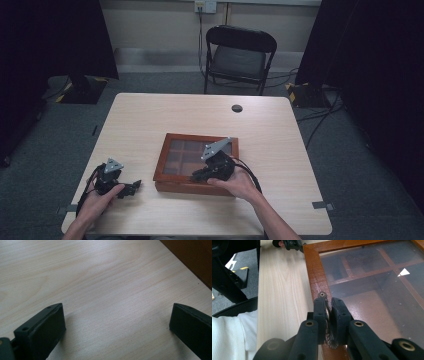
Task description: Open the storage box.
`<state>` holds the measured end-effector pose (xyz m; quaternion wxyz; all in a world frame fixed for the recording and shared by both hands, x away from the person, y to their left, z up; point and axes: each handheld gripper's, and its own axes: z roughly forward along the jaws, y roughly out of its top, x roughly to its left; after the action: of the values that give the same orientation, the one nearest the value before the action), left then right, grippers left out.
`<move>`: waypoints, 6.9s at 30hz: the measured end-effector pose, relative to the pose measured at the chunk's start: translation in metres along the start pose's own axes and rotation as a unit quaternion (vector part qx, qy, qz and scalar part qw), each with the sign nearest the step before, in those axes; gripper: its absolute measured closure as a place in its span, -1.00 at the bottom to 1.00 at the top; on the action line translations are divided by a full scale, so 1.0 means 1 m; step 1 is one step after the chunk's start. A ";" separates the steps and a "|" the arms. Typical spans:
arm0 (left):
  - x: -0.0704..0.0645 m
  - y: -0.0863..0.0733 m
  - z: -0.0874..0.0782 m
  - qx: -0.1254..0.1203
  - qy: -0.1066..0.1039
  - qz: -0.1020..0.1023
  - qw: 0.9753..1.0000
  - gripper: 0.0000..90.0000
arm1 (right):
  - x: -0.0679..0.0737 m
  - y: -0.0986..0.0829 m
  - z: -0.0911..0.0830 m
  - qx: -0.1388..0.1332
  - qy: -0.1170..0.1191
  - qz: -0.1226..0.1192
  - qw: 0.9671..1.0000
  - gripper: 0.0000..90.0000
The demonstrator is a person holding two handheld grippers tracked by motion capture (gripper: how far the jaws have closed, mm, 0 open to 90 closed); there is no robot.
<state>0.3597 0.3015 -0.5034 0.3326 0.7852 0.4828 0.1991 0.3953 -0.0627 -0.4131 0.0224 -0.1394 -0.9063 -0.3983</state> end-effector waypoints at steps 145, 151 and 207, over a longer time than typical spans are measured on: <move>0.000 0.000 0.000 0.000 -0.001 -0.001 1.000 -1.00 | -0.052 0.092 -0.066 -0.004 0.029 0.001 1.000 0.87; 0.000 0.000 0.000 0.000 0.000 0.000 1.000 -1.00 | -0.052 0.092 -0.066 -0.004 0.030 0.001 1.000 0.87; 0.000 0.000 0.000 0.000 0.000 0.000 1.000 -1.00 | -0.051 0.092 -0.065 -0.001 0.029 -0.003 1.000 0.87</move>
<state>0.3597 0.3015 -0.5034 0.3328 0.7852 0.4828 0.1992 0.4643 -0.0629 -0.3104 0.0480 -0.1252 -0.9053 -0.4030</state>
